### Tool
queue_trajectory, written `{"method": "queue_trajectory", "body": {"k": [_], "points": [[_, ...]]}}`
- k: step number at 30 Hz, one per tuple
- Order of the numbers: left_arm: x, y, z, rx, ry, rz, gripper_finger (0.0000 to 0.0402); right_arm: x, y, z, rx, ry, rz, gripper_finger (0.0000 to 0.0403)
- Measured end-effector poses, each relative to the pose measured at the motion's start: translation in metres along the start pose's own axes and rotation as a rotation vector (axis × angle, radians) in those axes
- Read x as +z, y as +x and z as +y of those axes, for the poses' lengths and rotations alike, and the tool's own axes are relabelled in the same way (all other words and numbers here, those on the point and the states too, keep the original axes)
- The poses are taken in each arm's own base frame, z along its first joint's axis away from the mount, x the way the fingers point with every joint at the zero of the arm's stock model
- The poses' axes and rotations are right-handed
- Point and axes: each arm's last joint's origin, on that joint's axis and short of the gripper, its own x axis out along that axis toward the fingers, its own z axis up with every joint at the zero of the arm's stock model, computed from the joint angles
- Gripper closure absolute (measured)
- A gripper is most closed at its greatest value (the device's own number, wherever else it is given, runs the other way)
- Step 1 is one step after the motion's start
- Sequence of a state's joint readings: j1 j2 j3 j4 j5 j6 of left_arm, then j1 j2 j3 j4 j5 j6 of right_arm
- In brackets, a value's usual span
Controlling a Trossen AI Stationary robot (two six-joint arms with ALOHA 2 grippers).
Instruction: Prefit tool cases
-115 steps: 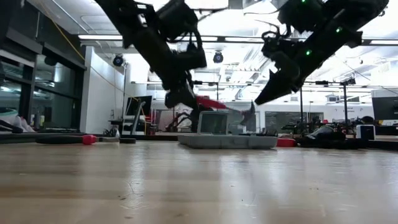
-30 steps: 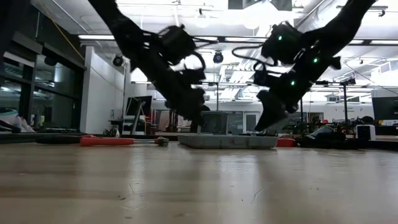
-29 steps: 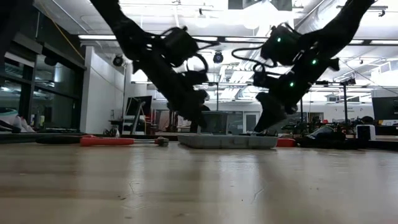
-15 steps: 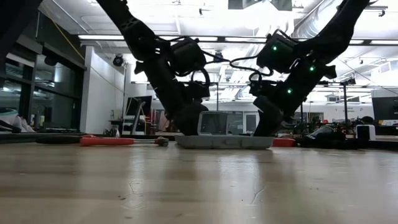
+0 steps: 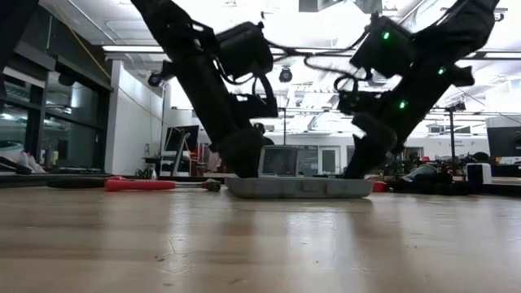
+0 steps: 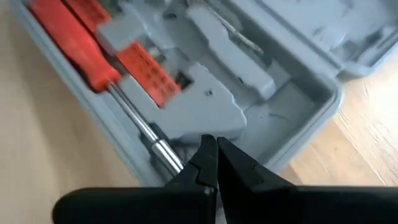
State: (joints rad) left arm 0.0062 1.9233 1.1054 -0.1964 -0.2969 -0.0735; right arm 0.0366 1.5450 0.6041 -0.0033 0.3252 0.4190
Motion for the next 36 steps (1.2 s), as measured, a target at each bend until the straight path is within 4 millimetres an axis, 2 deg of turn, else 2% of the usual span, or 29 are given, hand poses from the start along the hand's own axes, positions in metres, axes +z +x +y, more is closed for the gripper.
{"method": "queue_trajectory", "body": {"k": [4, 10, 23, 31, 36], "points": [[0.010, -0.019, 0.002, 0.024, 0.003, -0.068, 0.0401, 0.006, -0.009, 0.001, -0.002, 0.008, -0.055, 0.0403], [0.016, -0.033, 0.009, 0.092, 0.003, -0.106, 0.0401, 0.014, -0.011, -0.004, -0.011, 0.000, -0.105, 0.0403], [0.006, -0.029, 0.015, 0.145, -0.010, -0.037, 0.0401, 0.034, -0.001, -0.036, 0.038, 0.012, -0.147, 0.0403], [0.006, -0.029, 0.015, 0.144, -0.010, -0.038, 0.0401, 0.037, 0.005, -0.040, 0.074, 0.002, -0.158, 0.0403], [0.008, -0.029, 0.015, 0.134, -0.009, -0.056, 0.0401, 0.032, 0.020, -0.037, 0.083, -0.017, -0.102, 0.0403]]}}
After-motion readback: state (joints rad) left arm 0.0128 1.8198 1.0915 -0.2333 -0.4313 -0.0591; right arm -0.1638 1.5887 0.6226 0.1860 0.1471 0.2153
